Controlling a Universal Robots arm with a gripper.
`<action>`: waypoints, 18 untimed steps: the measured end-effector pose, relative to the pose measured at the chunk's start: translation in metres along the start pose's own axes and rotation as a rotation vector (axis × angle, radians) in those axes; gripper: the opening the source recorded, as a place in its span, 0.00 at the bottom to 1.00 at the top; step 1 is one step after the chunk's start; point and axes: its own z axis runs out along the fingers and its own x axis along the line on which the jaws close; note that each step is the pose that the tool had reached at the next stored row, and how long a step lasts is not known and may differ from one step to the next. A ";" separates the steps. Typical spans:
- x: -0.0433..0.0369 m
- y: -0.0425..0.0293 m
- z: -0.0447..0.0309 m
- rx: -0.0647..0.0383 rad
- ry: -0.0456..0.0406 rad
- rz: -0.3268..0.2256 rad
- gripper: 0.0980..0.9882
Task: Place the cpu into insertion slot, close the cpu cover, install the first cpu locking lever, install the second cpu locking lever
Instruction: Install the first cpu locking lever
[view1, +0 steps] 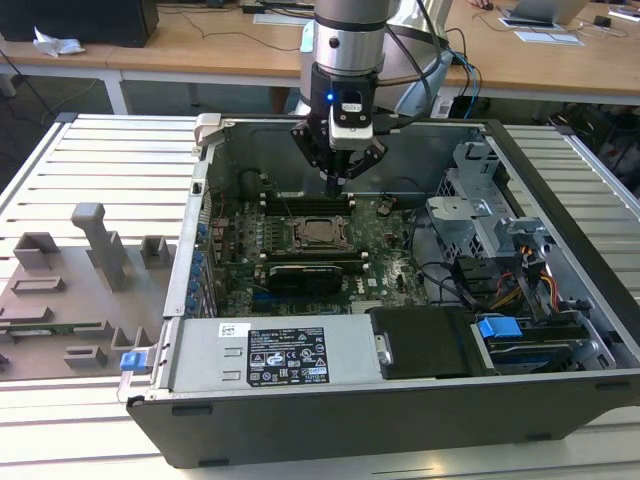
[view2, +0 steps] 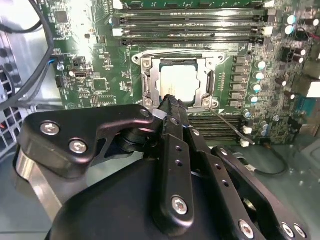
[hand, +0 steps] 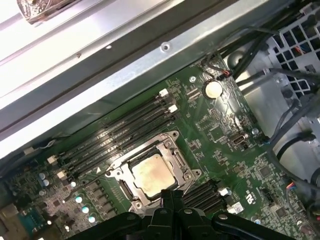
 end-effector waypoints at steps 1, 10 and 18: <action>0.0000 0.0000 0.0000 -0.001 -0.0007 -0.015 0.01; 0.0000 0.0000 0.0000 -0.005 -0.0057 -0.131 0.01; 0.0000 0.0000 0.0000 -0.010 -0.0107 -0.247 0.01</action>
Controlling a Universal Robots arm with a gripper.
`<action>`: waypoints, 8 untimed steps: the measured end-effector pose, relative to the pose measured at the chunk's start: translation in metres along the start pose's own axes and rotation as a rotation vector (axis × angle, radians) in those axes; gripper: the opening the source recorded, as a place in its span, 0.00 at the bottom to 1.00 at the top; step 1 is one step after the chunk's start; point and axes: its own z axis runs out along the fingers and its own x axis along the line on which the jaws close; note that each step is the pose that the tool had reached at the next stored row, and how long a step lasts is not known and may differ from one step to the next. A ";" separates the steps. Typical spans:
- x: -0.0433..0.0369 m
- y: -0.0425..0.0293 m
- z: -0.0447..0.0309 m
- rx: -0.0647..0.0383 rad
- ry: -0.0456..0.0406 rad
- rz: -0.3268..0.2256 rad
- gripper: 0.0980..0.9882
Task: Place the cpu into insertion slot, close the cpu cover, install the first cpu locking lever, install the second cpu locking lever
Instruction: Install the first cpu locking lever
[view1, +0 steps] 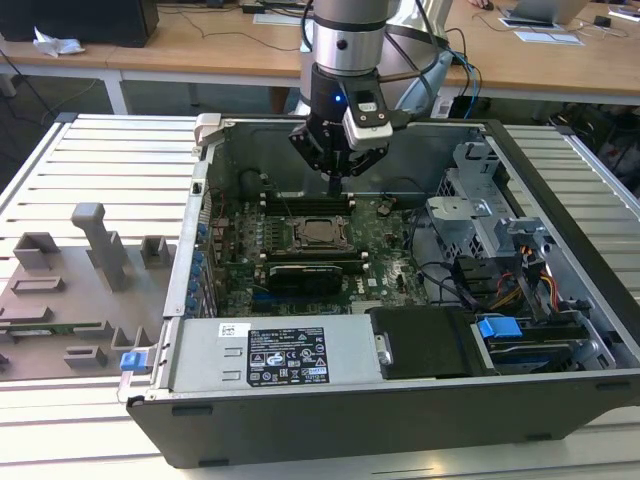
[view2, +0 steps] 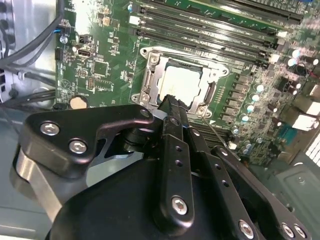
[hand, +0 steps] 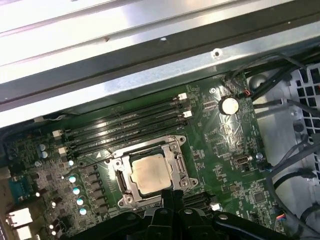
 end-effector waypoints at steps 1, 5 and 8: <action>0.0000 0.0000 0.0000 -0.001 -0.0007 -0.015 0.01; 0.0000 0.0000 0.0000 -0.003 -0.0029 -0.066 0.01; 0.0000 0.0000 0.0000 -0.004 -0.0042 -0.096 0.01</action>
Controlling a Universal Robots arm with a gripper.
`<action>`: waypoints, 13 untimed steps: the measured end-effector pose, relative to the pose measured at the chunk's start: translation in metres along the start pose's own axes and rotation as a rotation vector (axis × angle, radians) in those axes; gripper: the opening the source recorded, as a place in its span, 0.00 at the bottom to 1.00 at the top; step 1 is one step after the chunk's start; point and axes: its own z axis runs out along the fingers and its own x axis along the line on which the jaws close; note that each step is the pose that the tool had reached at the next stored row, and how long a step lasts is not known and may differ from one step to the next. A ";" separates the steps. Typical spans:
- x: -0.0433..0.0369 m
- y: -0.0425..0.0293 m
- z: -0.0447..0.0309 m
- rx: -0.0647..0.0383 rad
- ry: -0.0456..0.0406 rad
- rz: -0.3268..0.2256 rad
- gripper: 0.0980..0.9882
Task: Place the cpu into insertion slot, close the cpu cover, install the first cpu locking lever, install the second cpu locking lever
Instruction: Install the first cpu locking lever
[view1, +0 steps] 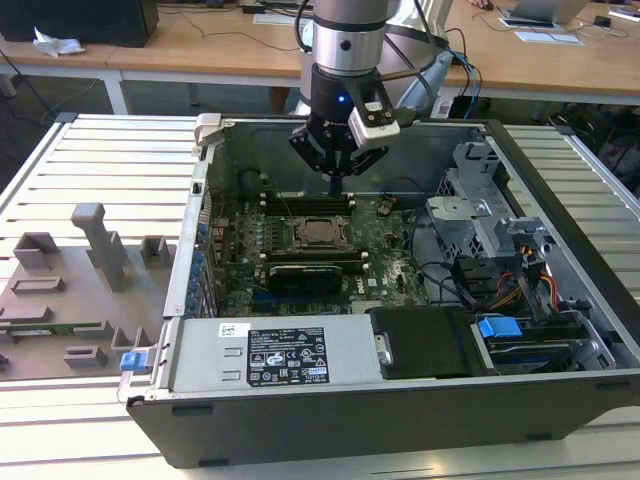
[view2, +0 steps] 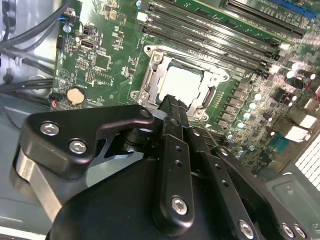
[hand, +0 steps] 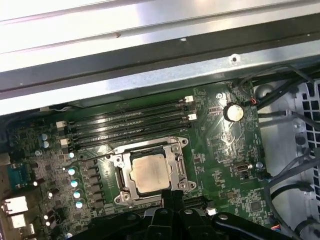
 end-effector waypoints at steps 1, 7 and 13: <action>0.0000 0.0000 0.0000 -0.001 -0.0009 -0.020 0.01; 0.0000 0.0000 0.0000 -0.004 -0.0040 -0.092 0.01; 0.0000 0.0000 0.0000 -0.007 -0.0076 -0.175 0.01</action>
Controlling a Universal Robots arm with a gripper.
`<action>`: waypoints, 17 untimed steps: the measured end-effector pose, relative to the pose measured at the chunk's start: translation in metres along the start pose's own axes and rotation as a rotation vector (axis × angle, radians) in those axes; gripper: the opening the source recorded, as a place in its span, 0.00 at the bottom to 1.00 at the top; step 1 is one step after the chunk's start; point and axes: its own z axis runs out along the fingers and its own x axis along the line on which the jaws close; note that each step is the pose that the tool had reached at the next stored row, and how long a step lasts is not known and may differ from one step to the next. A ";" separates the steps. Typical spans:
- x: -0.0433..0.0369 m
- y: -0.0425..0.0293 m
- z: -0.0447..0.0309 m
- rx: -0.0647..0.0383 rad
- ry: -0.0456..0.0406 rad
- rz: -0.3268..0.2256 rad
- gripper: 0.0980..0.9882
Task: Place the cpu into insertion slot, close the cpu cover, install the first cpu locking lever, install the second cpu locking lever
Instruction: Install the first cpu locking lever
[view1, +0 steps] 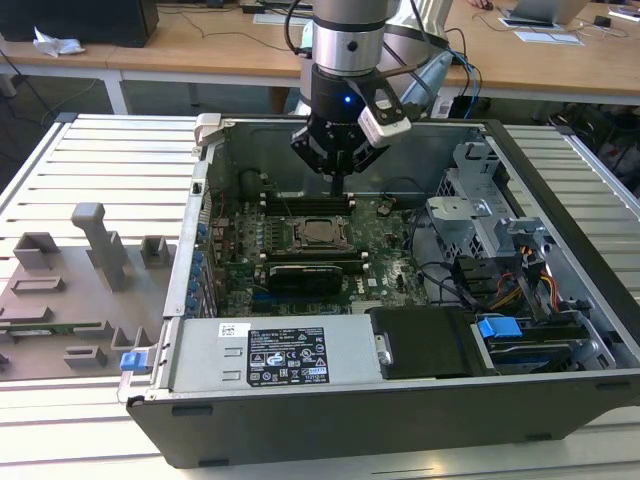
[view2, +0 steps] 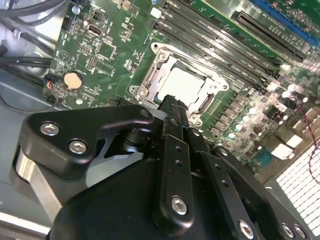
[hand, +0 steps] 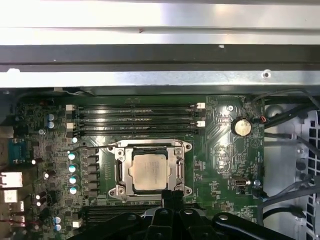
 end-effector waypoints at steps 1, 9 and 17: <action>0.0000 0.0000 0.0000 0.000 -0.0004 -0.009 0.01; 0.0000 0.0000 0.0000 -0.003 -0.0037 -0.084 0.01; 0.0000 0.0000 0.0000 -0.007 -0.0075 -0.171 0.01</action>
